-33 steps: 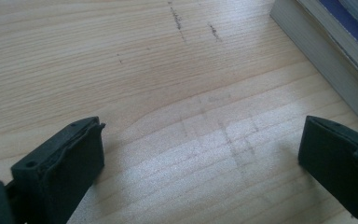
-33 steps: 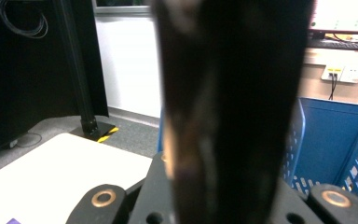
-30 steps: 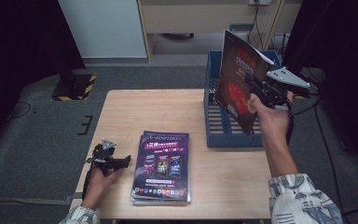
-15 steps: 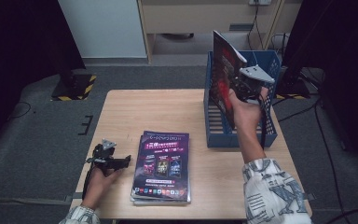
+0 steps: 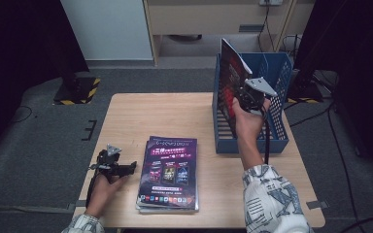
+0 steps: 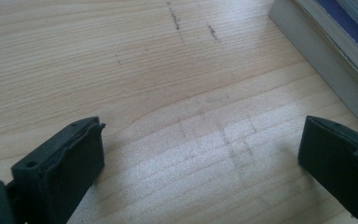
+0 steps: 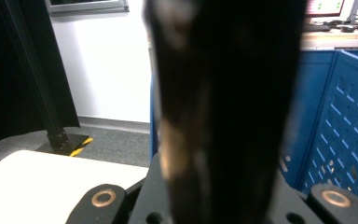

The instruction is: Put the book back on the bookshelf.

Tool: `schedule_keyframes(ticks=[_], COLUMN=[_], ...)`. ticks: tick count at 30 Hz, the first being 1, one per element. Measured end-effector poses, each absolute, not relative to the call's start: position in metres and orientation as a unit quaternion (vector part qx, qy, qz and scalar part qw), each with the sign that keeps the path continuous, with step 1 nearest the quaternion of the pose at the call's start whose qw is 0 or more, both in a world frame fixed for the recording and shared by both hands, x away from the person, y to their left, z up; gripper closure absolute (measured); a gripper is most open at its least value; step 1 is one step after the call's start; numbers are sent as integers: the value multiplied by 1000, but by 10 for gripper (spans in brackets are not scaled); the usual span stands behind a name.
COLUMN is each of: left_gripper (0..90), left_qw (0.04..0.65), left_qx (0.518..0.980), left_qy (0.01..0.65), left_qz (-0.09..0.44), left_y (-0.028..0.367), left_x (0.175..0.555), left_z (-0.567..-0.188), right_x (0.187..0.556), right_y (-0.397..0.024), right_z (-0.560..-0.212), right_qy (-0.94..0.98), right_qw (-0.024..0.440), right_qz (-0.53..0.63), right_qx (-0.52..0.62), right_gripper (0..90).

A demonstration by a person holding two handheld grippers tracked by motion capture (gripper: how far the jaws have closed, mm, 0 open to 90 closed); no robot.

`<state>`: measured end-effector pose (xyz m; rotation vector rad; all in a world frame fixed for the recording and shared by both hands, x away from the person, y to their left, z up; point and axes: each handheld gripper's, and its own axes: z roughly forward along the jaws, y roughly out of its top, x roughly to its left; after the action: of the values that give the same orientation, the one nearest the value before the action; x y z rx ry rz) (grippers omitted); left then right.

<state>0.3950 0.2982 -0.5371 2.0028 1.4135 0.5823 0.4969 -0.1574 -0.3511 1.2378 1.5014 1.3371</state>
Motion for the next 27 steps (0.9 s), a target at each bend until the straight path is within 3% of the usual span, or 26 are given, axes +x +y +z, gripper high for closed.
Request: schedule_keyframes(ticks=[27], left_gripper=[0], left_qw=[307], left_qx=[757], left_qy=[534], left_qz=[220], left_y=[298], left_x=[395], left_z=[-537], right_x=[503], right_y=[-147], right_z=[-408], right_qy=[601], right_qw=[374], right_qz=[505], right_qx=[494], right_gripper=[868])
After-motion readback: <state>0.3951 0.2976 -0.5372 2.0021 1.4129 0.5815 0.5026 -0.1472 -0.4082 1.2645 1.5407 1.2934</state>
